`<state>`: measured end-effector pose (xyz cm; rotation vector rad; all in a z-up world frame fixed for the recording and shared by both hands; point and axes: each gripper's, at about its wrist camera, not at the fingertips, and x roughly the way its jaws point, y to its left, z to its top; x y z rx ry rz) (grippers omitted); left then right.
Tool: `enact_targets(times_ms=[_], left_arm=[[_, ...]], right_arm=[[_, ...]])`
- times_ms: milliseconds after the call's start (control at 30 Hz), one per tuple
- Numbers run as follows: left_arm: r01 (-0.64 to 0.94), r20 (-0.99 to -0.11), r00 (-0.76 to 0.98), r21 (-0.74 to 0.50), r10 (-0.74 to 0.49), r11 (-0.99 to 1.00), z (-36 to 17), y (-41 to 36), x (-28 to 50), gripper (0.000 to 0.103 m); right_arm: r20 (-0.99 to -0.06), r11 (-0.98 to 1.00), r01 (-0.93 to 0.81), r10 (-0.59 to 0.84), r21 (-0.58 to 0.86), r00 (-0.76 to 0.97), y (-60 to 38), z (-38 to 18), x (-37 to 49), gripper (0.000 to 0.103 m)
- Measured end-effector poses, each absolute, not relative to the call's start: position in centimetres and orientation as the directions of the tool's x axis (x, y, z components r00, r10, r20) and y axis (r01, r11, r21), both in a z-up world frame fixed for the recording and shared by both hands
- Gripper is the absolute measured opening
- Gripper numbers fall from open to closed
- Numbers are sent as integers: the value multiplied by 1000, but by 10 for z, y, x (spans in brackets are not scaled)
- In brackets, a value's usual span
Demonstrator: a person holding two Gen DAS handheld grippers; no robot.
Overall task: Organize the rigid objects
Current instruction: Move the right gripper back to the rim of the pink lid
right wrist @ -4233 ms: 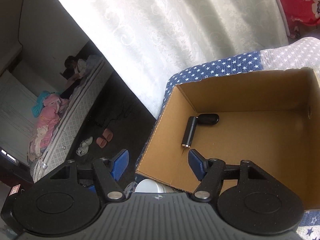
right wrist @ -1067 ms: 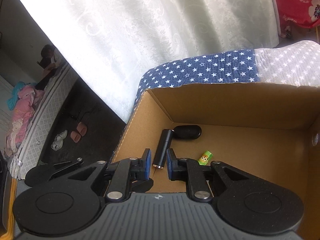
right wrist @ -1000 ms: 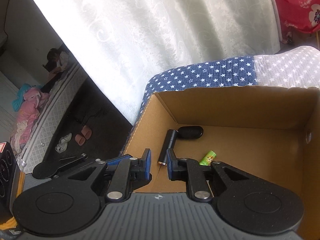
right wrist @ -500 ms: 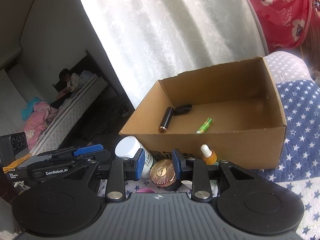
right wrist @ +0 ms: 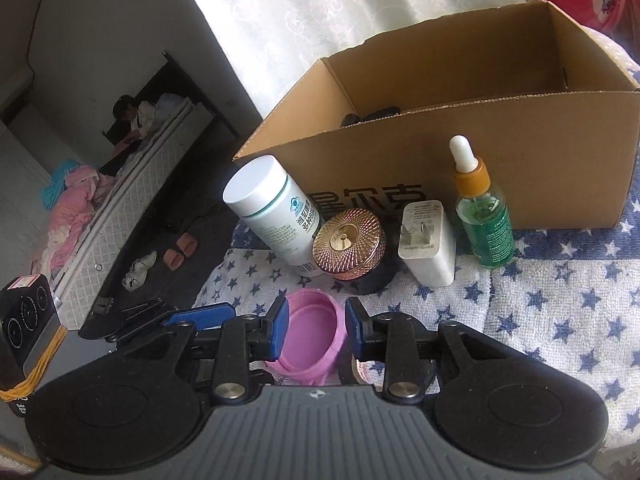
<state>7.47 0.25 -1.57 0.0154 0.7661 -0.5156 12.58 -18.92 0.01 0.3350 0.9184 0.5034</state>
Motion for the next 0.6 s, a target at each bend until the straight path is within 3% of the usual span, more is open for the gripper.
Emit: enact_targets(times_ms=[367, 600], left_arm=[[415, -715, 629, -21, -304, 910, -34, -20, 82, 94], [399, -745, 610, -6, -270, 917, -43, -29, 87, 79]], right_arm=[[-756, 874, -395, 458, 284, 469, -155, -7, 139, 33], [-788, 870, -425, 438, 251, 432, -152, -17, 143, 28]])
